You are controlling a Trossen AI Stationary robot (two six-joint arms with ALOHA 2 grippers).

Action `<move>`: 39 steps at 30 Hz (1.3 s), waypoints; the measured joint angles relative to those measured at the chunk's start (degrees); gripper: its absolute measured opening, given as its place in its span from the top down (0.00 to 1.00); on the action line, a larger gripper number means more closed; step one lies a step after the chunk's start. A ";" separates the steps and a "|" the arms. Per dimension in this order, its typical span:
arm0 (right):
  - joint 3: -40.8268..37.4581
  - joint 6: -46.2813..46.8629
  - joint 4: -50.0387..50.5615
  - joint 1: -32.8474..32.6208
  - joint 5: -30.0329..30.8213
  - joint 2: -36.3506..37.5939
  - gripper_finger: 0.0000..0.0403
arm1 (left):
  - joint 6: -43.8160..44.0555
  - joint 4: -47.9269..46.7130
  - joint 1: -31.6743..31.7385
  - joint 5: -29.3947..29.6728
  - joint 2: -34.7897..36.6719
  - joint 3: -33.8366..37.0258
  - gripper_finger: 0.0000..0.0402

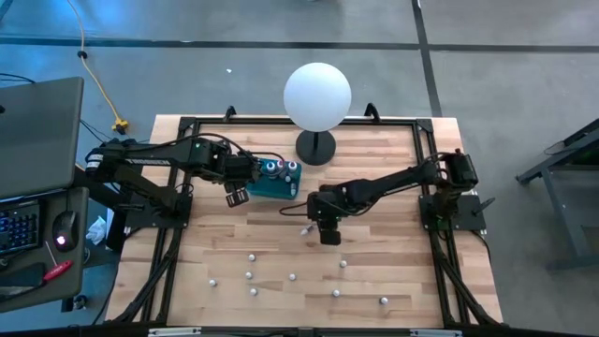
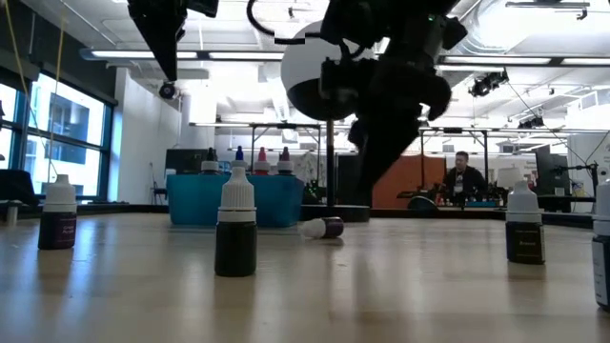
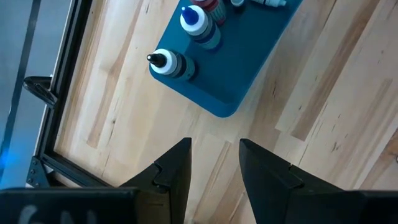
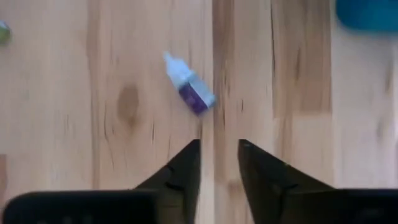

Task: Pick & Place food coloring
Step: Put the small purple food coloring bottle into the blue bin

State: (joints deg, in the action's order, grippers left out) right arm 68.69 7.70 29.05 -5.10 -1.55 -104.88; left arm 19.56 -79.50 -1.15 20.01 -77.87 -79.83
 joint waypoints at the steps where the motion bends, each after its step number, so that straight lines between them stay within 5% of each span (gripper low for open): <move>1: 0.00 -1.16 -1.45 0.00 -0.07 0.00 0.72 | -0.01 0.00 0.00 0.00 0.00 0.00 0.68; 7: -0.02 -8.72 -13.42 -0.16 -4.91 -2.37 0.56 | 0.01 0.03 0.01 0.00 0.00 0.00 0.68; 13: -0.13 -9.70 -16.76 1.06 -5.44 -8.32 0.54 | -0.01 0.04 0.02 -0.35 0.00 0.00 0.68; 19: 0.04 -11.65 -16.72 1.76 -4.93 -10.24 0.61 | -0.15 0.03 0.00 -1.68 0.00 0.00 0.68; 26: 3.67 -11.29 -13.20 4.54 -6.69 -10.23 0.84 | -1.91 0.11 0.01 -1.13 0.00 0.00 0.68; 30: 11.44 -12.11 -10.96 6.90 -6.04 -10.18 0.85 | -1.86 0.11 0.00 -0.98 0.00 0.00 0.68; 34: 18.77 -15.64 -11.39 9.44 3.50 -9.98 0.85 | -1.75 0.08 0.00 0.18 0.00 0.00 0.68; 39: 19.20 -14.14 -13.44 13.16 5.27 -9.86 0.79 | -1.75 -0.03 0.02 0.48 0.00 0.00 0.68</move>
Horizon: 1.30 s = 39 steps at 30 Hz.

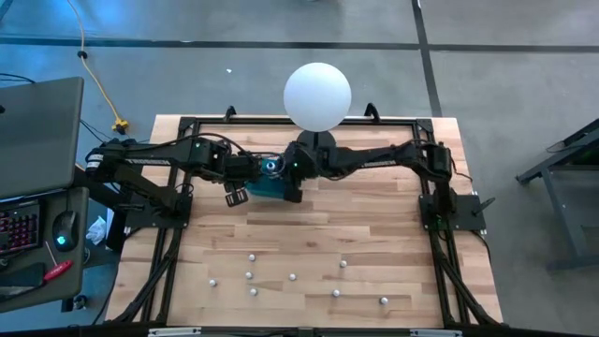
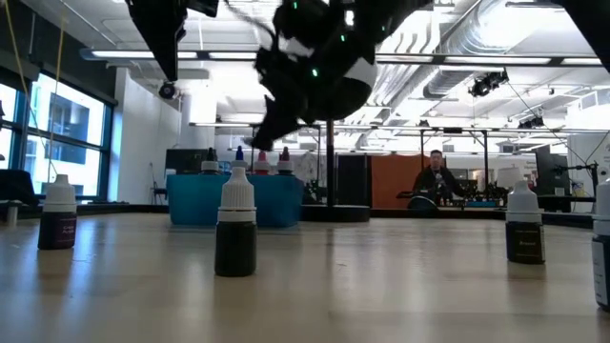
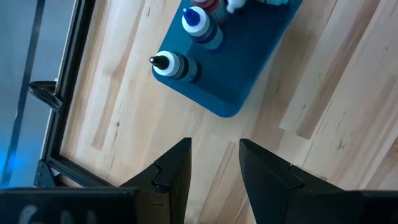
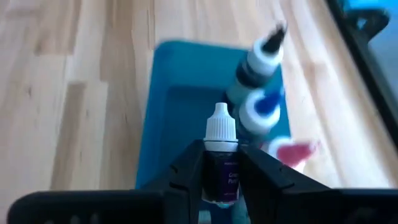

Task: Pick & Place food coloring
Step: Put the small purple food coloring bottle into the blue bin

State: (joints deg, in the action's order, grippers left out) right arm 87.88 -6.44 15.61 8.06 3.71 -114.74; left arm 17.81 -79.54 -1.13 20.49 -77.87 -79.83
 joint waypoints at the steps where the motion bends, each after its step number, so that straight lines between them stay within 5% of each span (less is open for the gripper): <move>1: -1.04 -0.03 -0.42 0.45 -0.65 -0.04 0.78 | -0.01 -0.02 0.00 0.03 0.00 0.00 0.68; 9: -6.86 -1.46 -2.61 1.46 -1.90 -0.84 0.80 | -1.03 0.12 0.00 0.86 0.00 0.00 0.68; 18: -4.18 -5.63 -2.59 0.41 -0.66 -0.83 0.64 | -0.52 0.12 0.00 1.11 0.00 0.00 0.68; 24: 3.96 -5.50 14.85 -2.22 0.06 2.99 0.62 | 0.40 -4.39 -0.02 0.55 0.54 0.00 0.68; 29: 8.74 -1.48 31.45 -5.59 7.03 8.10 0.65 | 3.47 -8.38 -0.07 2.66 6.53 1.40 0.68; 32: 7.41 1.63 35.90 -8.03 10.92 12.36 0.69 | 4.32 -1.44 0.00 1.03 13.93 8.29 0.68; 39: -13.01 11.81 21.61 -13.87 8.90 20.00 0.74 | 12.40 32.85 -3.10 -22.32 28.32 32.76 0.68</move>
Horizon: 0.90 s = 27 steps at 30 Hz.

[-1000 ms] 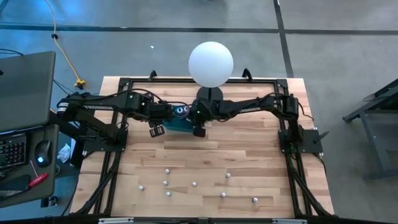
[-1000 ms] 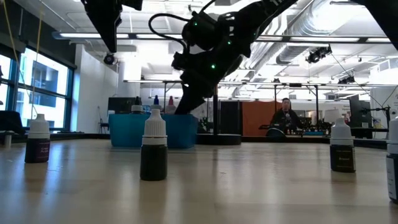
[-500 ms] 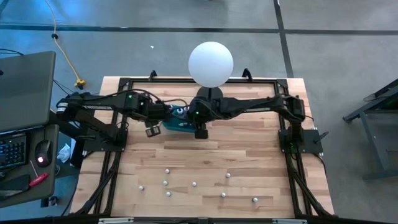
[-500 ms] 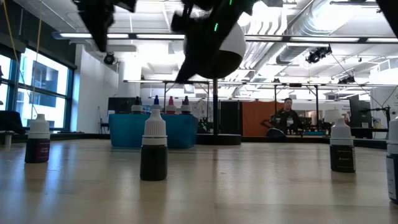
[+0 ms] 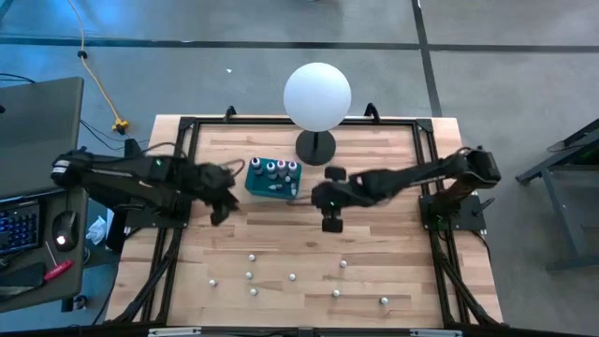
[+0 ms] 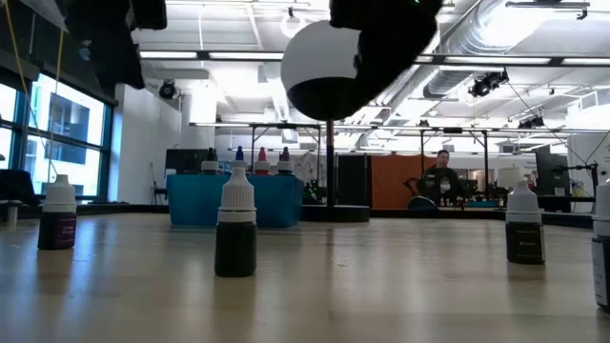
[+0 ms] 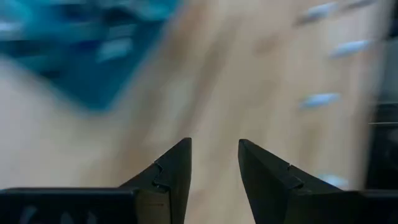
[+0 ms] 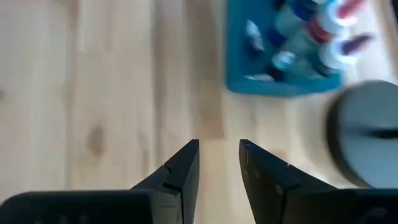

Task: Pick & Place food coloring
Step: Put the small purple food coloring bottle into the blue bin

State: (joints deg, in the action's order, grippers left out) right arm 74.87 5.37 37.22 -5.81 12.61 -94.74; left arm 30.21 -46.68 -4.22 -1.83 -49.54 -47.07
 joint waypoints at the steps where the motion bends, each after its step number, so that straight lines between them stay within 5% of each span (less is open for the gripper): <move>1: -3.47 0.18 -5.00 -0.75 -0.05 0.80 0.74 | 0.51 6.16 -1.36 -2.57 0.74 3.02 0.68; 6: -17.35 -0.23 -28.56 -3.35 -3.45 1.75 0.75 | 0.38 30.10 -10.46 -8.94 -1.91 13.76 0.68; 11: -24.16 0.64 -44.27 -4.03 -6.18 1.88 0.75 | 0.07 33.47 -16.86 -3.41 -8.44 16.29 0.68; 20: -25.93 0.63 -49.15 -3.94 -6.77 1.86 0.75 | -13.51 46.29 -22.80 -4.28 -24.19 16.39 0.68; 27: -25.85 0.63 -49.58 -3.94 -6.85 1.86 0.75 | -13.87 46.27 -22.79 -0.12 -29.65 16.41 0.68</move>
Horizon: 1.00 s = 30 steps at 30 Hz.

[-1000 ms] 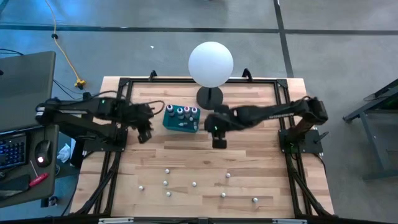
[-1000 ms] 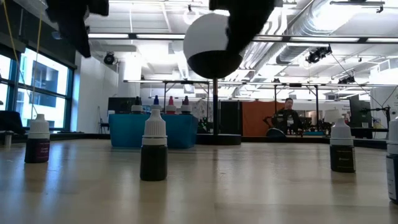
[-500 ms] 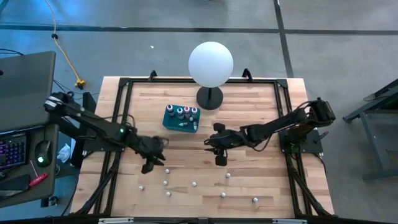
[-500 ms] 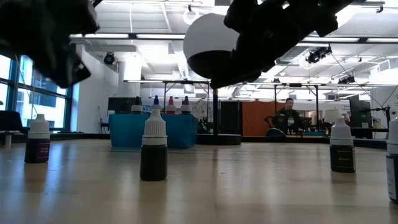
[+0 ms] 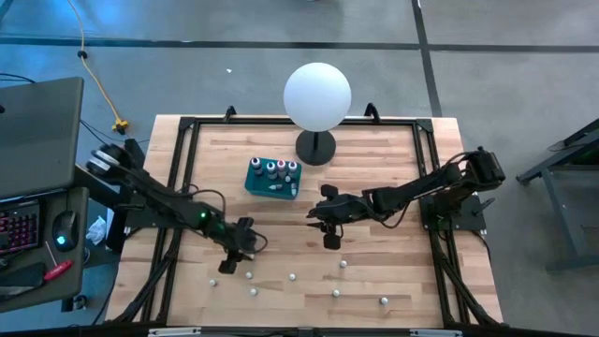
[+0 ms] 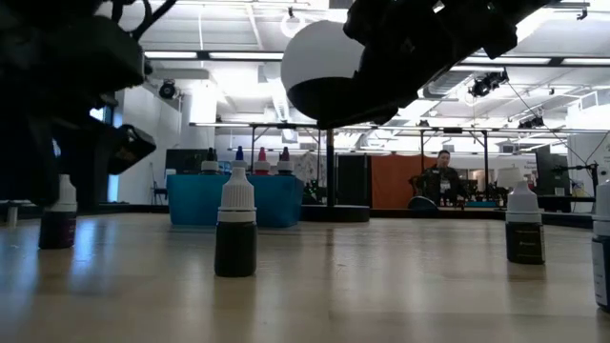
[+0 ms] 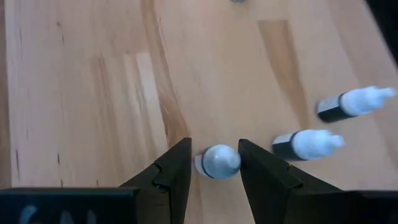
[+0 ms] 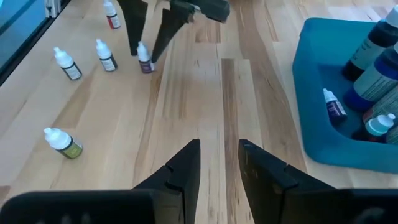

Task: Pick & Place food coloring
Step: Put the small purple food coloring bottle into the blue bin

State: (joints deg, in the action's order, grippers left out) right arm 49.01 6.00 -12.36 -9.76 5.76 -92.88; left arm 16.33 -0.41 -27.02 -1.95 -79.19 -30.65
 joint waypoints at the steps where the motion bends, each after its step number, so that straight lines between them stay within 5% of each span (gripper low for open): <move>1: 0.00 0.00 0.03 0.00 0.00 0.00 0.75 | 0.02 -0.07 -0.01 0.57 -0.50 0.00 0.68; 8: 0.00 0.00 -0.82 0.00 0.02 0.00 0.75 | -0.08 -0.19 -0.01 0.78 -3.49 -0.02 0.69; 17: 0.00 0.00 -0.87 0.00 0.02 0.00 0.75 | -1.40 0.21 0.01 3.42 -3.53 -0.92 0.89; 30: 0.04 0.17 -1.95 -0.02 0.03 0.00 0.75 | -19.85 -7.48 5.88 30.83 -0.03 -12.94 0.84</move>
State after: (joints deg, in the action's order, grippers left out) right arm 49.06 6.17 -14.31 -9.78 5.78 -92.88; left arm -3.52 -7.89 -21.14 28.89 -79.22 -43.60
